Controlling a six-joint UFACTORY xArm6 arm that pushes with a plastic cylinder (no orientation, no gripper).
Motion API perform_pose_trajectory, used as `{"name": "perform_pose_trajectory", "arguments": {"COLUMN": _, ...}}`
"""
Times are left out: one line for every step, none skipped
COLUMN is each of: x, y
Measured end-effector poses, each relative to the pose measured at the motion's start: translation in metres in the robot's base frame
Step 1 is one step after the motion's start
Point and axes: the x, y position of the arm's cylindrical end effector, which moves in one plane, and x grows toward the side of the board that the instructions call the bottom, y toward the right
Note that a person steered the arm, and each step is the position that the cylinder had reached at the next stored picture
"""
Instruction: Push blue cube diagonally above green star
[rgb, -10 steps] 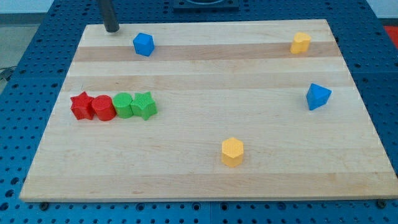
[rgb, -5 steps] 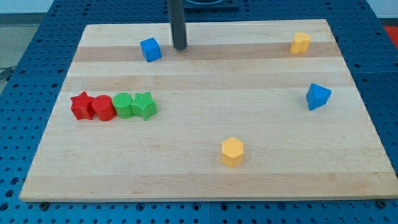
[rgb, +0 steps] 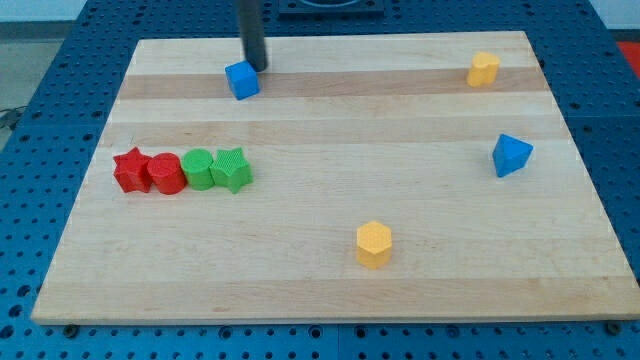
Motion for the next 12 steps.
{"name": "perform_pose_trajectory", "arguments": {"x": 0.0, "y": -0.016}}
{"name": "perform_pose_trajectory", "arguments": {"x": 0.0, "y": -0.035}}
{"name": "perform_pose_trajectory", "arguments": {"x": -0.001, "y": -0.077}}
{"name": "perform_pose_trajectory", "arguments": {"x": -0.001, "y": -0.08}}
{"name": "perform_pose_trajectory", "arguments": {"x": 0.004, "y": -0.073}}
{"name": "perform_pose_trajectory", "arguments": {"x": 0.031, "y": -0.028}}
{"name": "perform_pose_trajectory", "arguments": {"x": 0.053, "y": 0.009}}
{"name": "perform_pose_trajectory", "arguments": {"x": 0.053, "y": 0.033}}
{"name": "perform_pose_trajectory", "arguments": {"x": 0.057, "y": 0.08}}
{"name": "perform_pose_trajectory", "arguments": {"x": 0.068, "y": 0.131}}
{"name": "perform_pose_trajectory", "arguments": {"x": 0.075, "y": 0.158}}
{"name": "perform_pose_trajectory", "arguments": {"x": 0.078, "y": 0.158}}
